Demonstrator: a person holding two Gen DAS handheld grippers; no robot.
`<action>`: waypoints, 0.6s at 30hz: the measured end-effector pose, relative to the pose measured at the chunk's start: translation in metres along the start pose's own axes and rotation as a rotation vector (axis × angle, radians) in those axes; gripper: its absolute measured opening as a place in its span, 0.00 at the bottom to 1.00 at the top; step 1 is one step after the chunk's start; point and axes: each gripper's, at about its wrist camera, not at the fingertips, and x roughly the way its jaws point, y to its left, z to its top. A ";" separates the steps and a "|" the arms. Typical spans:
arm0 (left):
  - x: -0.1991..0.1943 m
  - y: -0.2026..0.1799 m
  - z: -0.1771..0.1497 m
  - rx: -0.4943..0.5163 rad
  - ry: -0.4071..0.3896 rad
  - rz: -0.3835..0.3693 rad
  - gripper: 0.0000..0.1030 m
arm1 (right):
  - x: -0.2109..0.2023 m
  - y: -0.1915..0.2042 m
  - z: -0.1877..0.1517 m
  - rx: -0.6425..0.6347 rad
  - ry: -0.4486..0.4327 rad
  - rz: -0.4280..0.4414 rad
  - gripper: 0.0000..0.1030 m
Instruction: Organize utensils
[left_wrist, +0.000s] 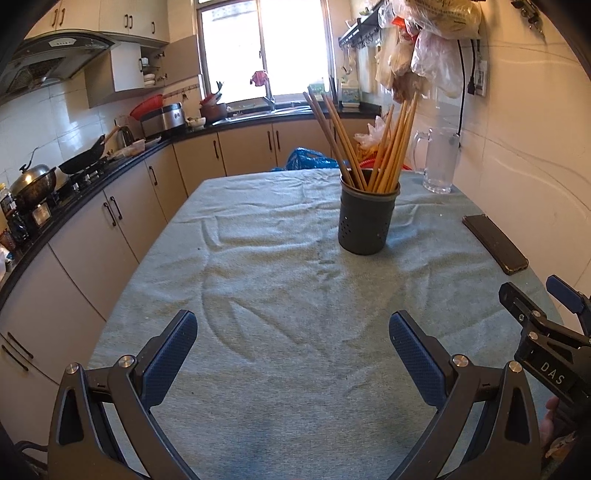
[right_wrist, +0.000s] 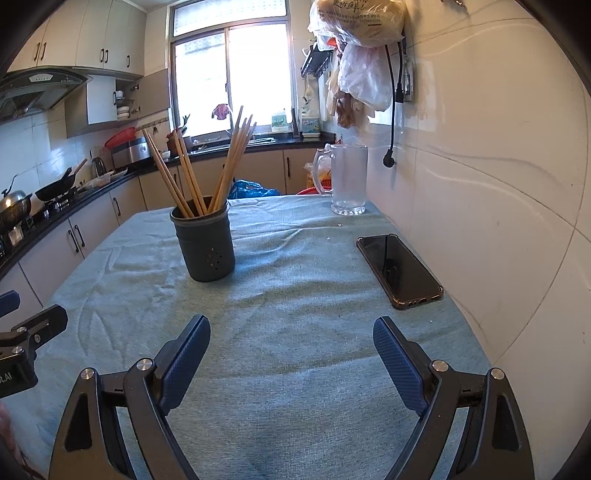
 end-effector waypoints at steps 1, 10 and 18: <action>0.001 -0.002 0.000 0.003 0.005 0.000 1.00 | 0.001 0.000 0.000 -0.001 0.002 0.002 0.90; 0.014 -0.011 0.000 0.014 0.044 -0.012 1.00 | 0.012 -0.004 -0.002 0.003 0.023 0.021 0.90; 0.023 -0.014 0.000 0.022 0.063 -0.014 1.00 | 0.019 -0.005 -0.003 0.004 0.040 0.031 0.90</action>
